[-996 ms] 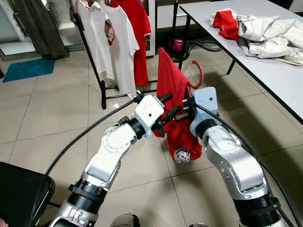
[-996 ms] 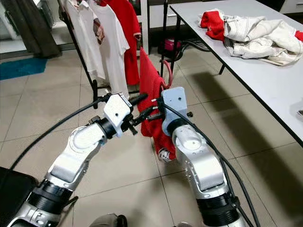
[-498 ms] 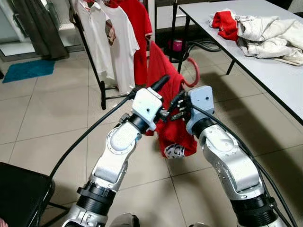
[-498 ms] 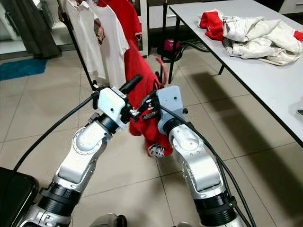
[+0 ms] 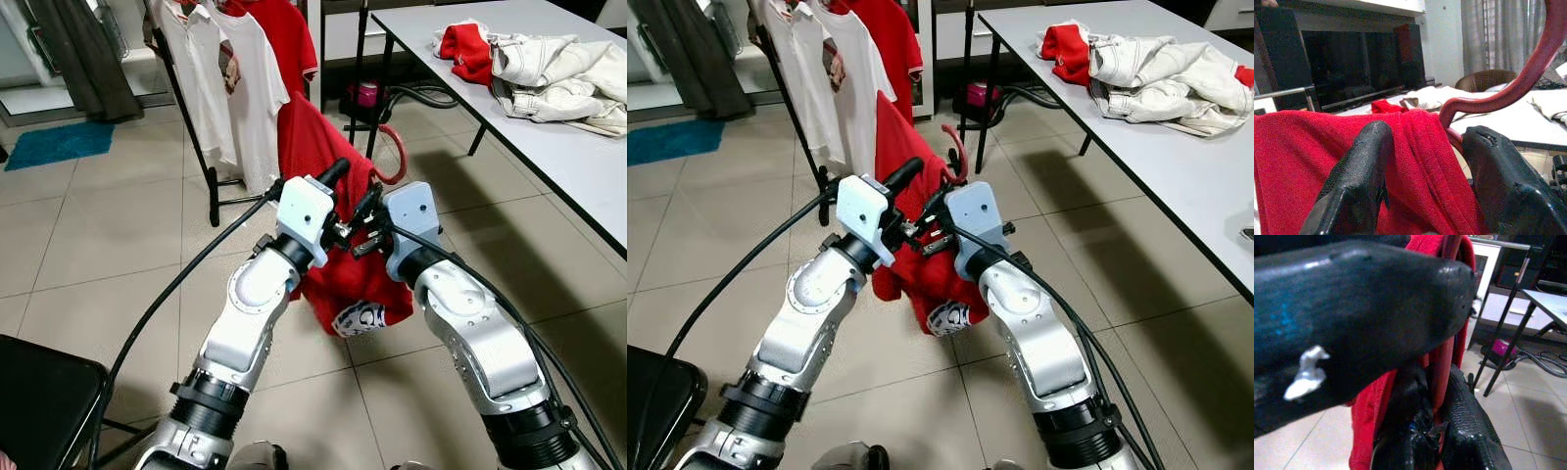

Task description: Hang hanger

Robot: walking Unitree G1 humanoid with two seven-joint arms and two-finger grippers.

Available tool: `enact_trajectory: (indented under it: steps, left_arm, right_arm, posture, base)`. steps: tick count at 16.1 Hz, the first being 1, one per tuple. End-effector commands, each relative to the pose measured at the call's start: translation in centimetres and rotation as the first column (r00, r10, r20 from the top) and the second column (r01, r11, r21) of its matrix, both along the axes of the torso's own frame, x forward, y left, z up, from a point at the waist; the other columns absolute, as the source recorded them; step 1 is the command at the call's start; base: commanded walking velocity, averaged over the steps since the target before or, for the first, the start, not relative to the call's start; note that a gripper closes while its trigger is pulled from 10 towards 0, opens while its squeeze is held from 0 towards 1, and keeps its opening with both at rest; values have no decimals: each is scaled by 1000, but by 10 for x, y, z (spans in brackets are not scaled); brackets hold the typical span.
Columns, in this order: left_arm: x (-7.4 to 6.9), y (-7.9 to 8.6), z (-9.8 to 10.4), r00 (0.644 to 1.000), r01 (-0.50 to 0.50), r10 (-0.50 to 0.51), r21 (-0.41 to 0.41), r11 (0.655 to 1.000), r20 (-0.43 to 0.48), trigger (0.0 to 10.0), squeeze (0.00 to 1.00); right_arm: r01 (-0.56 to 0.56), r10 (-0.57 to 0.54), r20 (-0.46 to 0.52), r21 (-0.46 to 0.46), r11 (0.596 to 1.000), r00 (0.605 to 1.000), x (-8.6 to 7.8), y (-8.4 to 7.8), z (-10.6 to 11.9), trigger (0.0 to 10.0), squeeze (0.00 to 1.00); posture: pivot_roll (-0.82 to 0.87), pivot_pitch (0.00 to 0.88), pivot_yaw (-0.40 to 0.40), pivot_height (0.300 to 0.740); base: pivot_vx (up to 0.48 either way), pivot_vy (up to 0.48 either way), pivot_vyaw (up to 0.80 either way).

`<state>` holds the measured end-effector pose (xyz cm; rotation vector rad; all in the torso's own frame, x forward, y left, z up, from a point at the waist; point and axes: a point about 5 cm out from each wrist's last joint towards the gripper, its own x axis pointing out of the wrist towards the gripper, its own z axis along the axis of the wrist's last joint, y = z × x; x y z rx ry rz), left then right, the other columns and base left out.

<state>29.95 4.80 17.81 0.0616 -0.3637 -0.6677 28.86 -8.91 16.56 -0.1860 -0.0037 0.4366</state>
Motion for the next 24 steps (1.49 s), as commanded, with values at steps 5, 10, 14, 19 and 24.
enact_trajectory:
  steps: [5,10,14,19,24]
  left_arm:
    - [7,8,-12,995,-55,58,40,998,-78,0,0]
    - [9,12,-16,982,-76,70,-28,997,-175,0,0]
    - [8,14,-14,979,-67,47,-95,993,-199,3216,0]
    - [10,20,-18,971,-50,34,-62,997,-237,0,0]
    - [13,31,-5,975,-59,32,-118,991,-220,0,0]
  right_arm:
    - [-42,39,95,32,999,995,-3,8,18,10000,0]
    - [-23,18,103,52,998,995,-1,6,20,10000,0]
    - [3,-12,95,102,995,995,3,-1,25,10000,0]
    - [-2,-12,100,138,990,995,6,-4,30,10000,0]
    - [46,-51,56,87,995,997,8,-12,21,10000,0]
  posture:
    - [9,49,57,740]
    - [18,49,66,740]
    - [18,46,62,740]
    - [20,43,59,740]
    - [20,39,63,740]
  base:
    - [0,0,0]
    - [0,0,0]
    - [0,0,0]
    - [0,0,0]
    - [0,0,0]
